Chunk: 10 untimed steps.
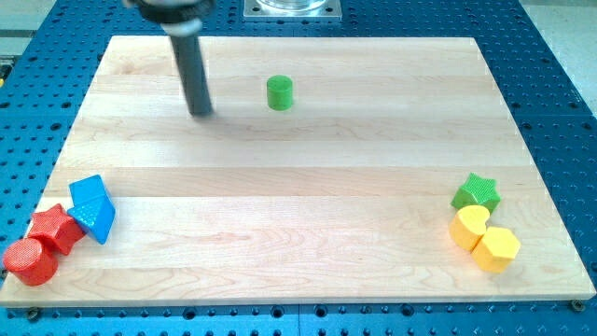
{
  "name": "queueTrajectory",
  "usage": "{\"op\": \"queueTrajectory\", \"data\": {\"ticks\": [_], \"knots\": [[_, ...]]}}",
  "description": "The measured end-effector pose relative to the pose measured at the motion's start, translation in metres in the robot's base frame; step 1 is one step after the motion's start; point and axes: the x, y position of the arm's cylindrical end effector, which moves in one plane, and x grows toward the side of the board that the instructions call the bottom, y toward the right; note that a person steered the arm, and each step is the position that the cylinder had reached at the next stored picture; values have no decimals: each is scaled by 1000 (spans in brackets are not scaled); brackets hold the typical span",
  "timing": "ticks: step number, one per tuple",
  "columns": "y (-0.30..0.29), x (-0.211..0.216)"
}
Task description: Push the green circle into the green star
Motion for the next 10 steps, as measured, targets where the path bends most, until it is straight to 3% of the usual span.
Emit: {"op": "queueTrajectory", "data": {"ticks": [1,2,3,4,5,6,7,9,10], "knots": [[29,-62],[96,-26],[134,73],[134,89],[104,25],[121,-28],[149,-13],[156,95],[156,92]]}}
